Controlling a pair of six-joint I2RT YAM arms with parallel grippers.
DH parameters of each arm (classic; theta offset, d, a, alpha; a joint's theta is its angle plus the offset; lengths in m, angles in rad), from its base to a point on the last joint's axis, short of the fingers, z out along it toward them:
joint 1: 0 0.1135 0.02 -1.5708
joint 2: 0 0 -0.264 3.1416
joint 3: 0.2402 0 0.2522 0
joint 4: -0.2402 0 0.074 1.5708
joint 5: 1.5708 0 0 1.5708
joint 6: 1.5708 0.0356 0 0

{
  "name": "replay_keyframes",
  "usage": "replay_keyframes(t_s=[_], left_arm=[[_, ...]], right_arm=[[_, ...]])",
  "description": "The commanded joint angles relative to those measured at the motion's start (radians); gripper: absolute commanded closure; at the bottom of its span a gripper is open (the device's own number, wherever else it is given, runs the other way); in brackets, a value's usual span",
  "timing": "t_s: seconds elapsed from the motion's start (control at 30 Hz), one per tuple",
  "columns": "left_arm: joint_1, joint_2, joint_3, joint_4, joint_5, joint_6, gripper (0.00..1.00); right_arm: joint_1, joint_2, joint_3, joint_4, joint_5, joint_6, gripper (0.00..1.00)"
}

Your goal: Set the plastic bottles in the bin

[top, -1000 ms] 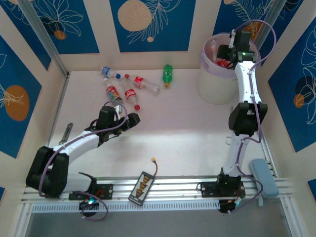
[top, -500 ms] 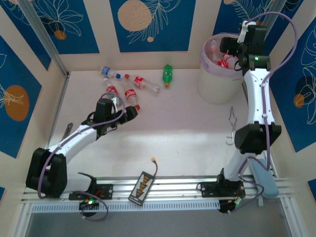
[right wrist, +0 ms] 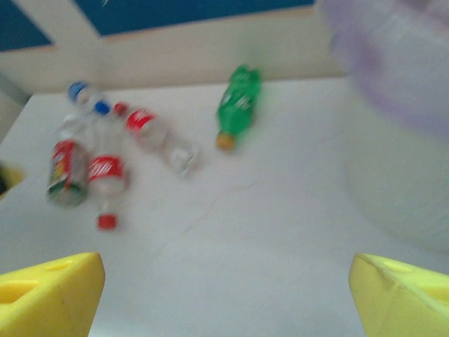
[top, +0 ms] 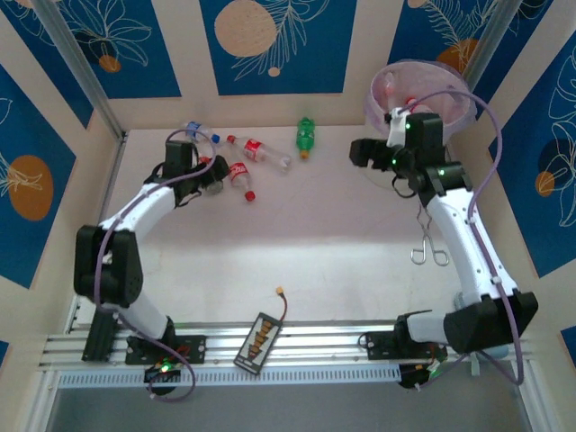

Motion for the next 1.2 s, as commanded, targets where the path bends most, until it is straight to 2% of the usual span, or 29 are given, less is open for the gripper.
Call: replay_keyframes(t_s=[0.0, 0.13, 0.27, 0.5, 0.8, 0.97, 1.03, 1.17], left_arm=[[0.033, 0.112, 0.097, -0.029, -0.062, 0.03, 0.0], [0.049, 0.254, 0.213, -0.041, -0.084, 0.019, 0.0], [0.053, 0.351, 0.288, -0.063, -0.12, 0.011, 0.0], [0.054, 0.417, 0.305, -0.072, -0.12, 0.006, 0.03], [0.056, 0.432, 0.282, -0.058, -0.097, 0.024, 0.19], [0.06, 0.424, 0.253, -0.051, -0.105, 0.042, 0.36], [0.061, 0.408, 0.243, -0.052, -0.096, 0.05, 0.44], [0.06, 0.32, 0.184, -0.019, -0.043, 0.078, 0.49]], right_arm=[[0.05, -0.071, -0.079, -0.04, -0.069, 0.064, 0.09], [0.096, -0.154, -0.176, -0.089, -0.079, 0.101, 0.1], [0.095, -0.245, -0.273, -0.113, -0.076, 0.139, 0.1], [0.086, -0.323, -0.369, -0.144, -0.09, 0.177, 0.1], [0.084, -0.35, -0.409, -0.147, -0.108, 0.194, 0.1], [0.071, -0.381, -0.416, -0.179, -0.097, 0.192, 0.1], [0.06, -0.385, -0.419, -0.181, -0.111, 0.195, 0.1], [0.058, -0.368, -0.422, -0.155, -0.14, 0.211, 0.11]])
